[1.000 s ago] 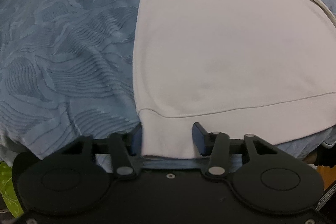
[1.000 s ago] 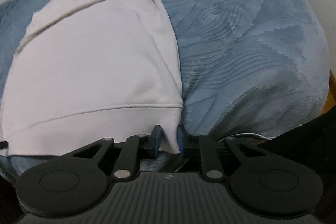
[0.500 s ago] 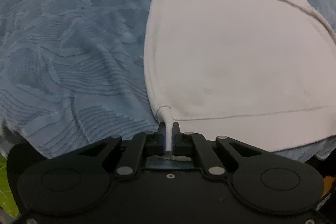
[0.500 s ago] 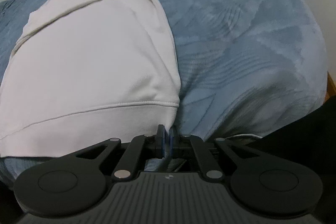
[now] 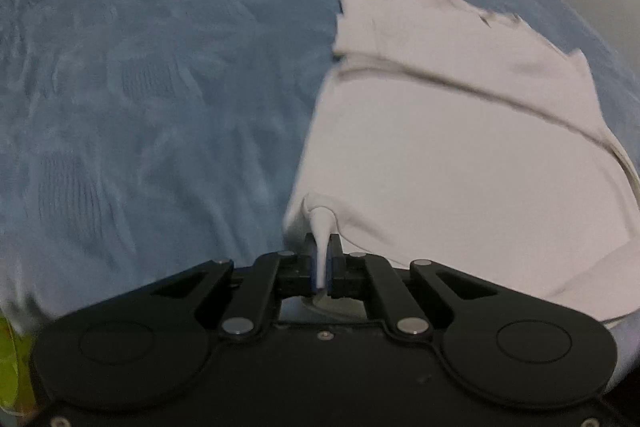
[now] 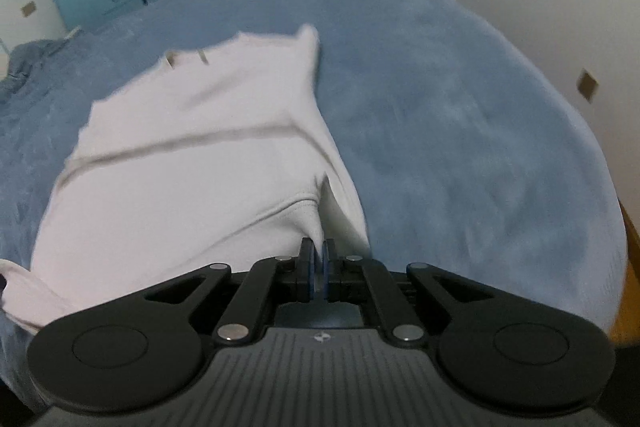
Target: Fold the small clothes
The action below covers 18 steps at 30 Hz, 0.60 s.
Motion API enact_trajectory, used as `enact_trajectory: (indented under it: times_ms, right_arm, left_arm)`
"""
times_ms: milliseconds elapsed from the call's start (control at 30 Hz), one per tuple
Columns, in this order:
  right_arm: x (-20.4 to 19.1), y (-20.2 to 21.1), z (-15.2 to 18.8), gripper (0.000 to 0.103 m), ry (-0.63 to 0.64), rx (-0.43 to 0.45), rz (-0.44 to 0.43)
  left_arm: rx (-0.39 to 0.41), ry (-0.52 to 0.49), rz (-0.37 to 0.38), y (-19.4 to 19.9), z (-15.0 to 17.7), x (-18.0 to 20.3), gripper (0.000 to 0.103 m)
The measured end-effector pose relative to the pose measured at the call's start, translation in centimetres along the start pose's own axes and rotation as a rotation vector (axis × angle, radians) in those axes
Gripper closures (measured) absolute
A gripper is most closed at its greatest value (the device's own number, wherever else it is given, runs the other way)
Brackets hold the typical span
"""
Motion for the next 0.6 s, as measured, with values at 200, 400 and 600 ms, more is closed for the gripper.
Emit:
enact_trajectory:
  times_ms: [200, 400, 600]
  right_arm:
    - [-2.6, -4.3, -10.8, 0.101, 0.126, 0.118, 0.002]
    - [-2.2, -10.3, -23.5, 0.081, 0.107, 0.362, -0.06]
    - [2.8, -15.7, -21.1, 0.07, 0.082, 0.285, 0.045]
  left_arm:
    - [0.16, -0.007, -0.024, -2.3, -11.8, 3.1, 0.1]
    - [0.426, 0.081, 0.013, -3.1, -26.4, 5.8, 0.066]
    - [0.333, 0.048, 0.018, -9.4, -25.1, 4.7, 0.054]
Point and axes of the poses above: each gripper's, at about its wrist camera, not at the fingertips, and y roughly against the way its jaws point, x to its right, z to its underside, the point moved 9 cm from there along -y, roughly the way its jaws point, and after that the axes turned 7 degrees about -z, right-handed, at the moved point
